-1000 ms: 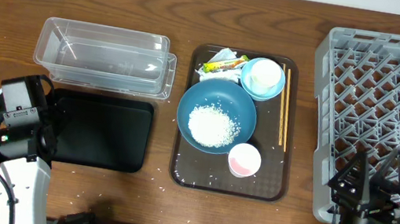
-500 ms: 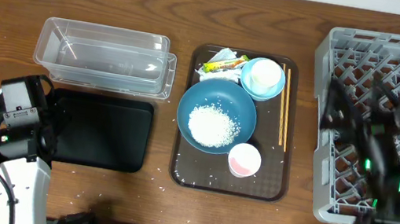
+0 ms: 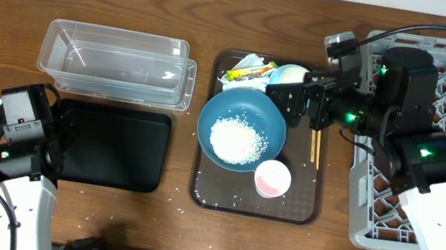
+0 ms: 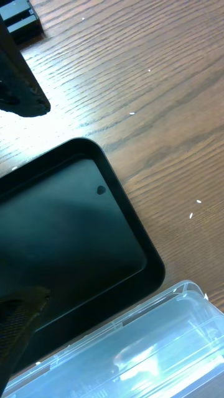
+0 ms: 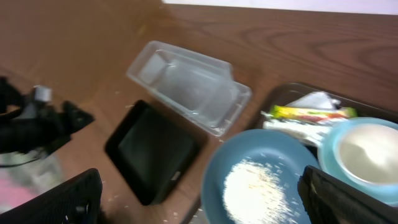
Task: Sort waste into correct bins and load items into the dishwasher rack
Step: 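Move the right gripper over the brown tray toward the pink cup, then grasp the pink paper cup with the right gripper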
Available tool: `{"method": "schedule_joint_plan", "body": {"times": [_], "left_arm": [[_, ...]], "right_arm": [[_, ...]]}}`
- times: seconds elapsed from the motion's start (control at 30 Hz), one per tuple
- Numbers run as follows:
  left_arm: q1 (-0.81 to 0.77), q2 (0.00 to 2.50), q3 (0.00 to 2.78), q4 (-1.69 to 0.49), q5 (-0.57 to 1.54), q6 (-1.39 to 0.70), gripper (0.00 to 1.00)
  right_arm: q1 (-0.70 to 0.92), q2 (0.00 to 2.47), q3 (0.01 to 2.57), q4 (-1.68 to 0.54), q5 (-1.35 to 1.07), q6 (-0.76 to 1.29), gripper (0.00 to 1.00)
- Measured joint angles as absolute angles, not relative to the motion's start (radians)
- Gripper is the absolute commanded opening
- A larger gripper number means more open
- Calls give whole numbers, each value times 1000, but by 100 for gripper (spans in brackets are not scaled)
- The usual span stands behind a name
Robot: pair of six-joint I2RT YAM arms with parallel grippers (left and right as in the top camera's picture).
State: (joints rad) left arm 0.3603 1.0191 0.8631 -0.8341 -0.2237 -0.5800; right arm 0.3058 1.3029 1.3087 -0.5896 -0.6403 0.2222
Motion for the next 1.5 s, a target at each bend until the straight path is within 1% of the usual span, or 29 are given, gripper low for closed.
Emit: {"method": "schedule_joint_plan", "body": {"times": [0.13, 0.23, 0.37, 0.5, 0.57, 0.73, 0.93, 1.2, 1.33, 1.5], "left_arm": [[360, 1019, 863, -834, -224, -580, 89], [360, 1019, 863, -834, -224, -580, 90], [360, 1019, 863, -834, -224, -580, 90], [360, 1019, 863, -834, -224, -580, 89], [360, 1019, 863, -834, -224, -580, 89], [360, 1019, 863, -834, -224, -580, 90], [360, 1019, 863, -834, -224, -580, 90], [360, 1019, 863, -834, -224, -580, 89], [360, 1019, 863, -834, -224, -580, 90], [360, 1019, 863, -834, -224, -580, 89]], "right_arm": [[332, 1303, 1320, -548, -619, 231, 99], [384, 1303, 1326, -613, -477, 273, 99], [495, 1315, 1327, -730, -243, 317, 99], [607, 1382, 1331, -812, -125, 345, 99], [652, 1445, 1346, -883, -95, 357, 99], [724, 1642, 1454, -1138, -43, 368, 99], [758, 1749, 1579, -1306, -1, 377, 99], [777, 1750, 1606, -1368, 36, 387, 99], [777, 1750, 1578, -1329, 53, 405, 99], [777, 1750, 1481, -1259, 49, 458, 99]]}}
